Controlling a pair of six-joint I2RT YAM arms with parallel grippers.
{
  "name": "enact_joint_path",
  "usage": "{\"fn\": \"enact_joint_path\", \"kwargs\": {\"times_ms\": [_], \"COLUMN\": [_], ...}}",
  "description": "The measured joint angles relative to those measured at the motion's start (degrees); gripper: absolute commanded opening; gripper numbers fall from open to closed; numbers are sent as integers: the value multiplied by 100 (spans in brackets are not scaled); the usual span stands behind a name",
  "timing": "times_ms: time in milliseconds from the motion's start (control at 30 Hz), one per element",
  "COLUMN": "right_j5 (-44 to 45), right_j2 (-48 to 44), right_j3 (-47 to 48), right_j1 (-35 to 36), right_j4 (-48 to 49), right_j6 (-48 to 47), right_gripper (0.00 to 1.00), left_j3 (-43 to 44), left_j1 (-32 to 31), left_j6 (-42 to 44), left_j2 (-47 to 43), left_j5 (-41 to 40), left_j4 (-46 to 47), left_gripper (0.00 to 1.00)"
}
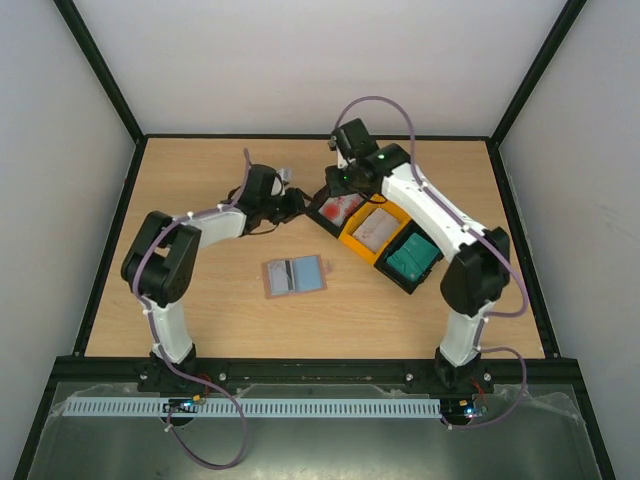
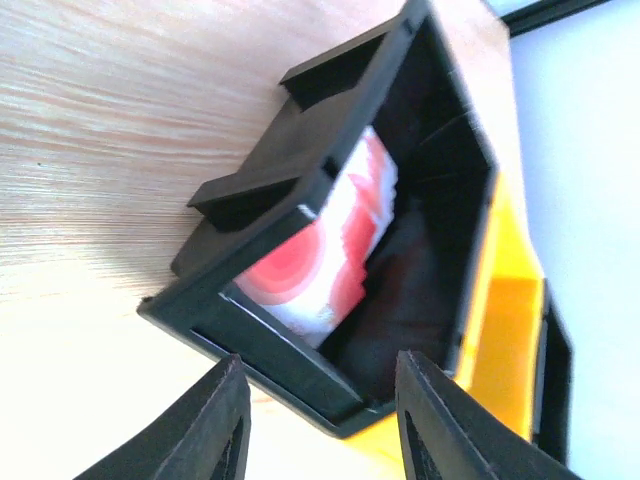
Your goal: Put the credit cards into the card holder
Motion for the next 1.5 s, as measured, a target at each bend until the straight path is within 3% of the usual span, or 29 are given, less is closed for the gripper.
{"fn": "enact_joint_path", "kwargs": {"times_ms": [333, 667, 867, 1067, 1200, 1333, 1500], "right_j5": [-1029, -2439, -2697, -2822, -2865, -2833, -2476], "right_j2": [-1812, -3171, -3475, -3460, -2981, -2522, -2317], "right_j3": [-2562, -5582, -6411, -6859, -6981, -6861, -6546], "right_j1": [-184, -177, -136, 55, 400, 785, 1117], "right_j4": [1554, 4223, 5077, 5984, 6435, 6470, 6325], "right_j6": [1768, 4992, 6015, 6492, 6511, 6043, 5149], "right_gripper": [2, 2, 2, 2, 2, 2, 2], "left_j3": [-833, -1480, -2026, -2656, -2804, -3075, -3300], "left_j1": [-35, -254, -378, -409, -409, -409, -407], "left_j6": [61, 306, 446, 588, 658, 658, 649], "left_j2": [-1926, -3799, -4234, -4339, -4341, -4343, -4142], "left_j5": [-573, -778, -726, -831, -1082, -1394, -1596], "left_j4": [-289, -1001, -1281, -1742, -1982, -2041, -2039], "left_gripper": [69, 73, 71, 70, 68, 65, 54]}}
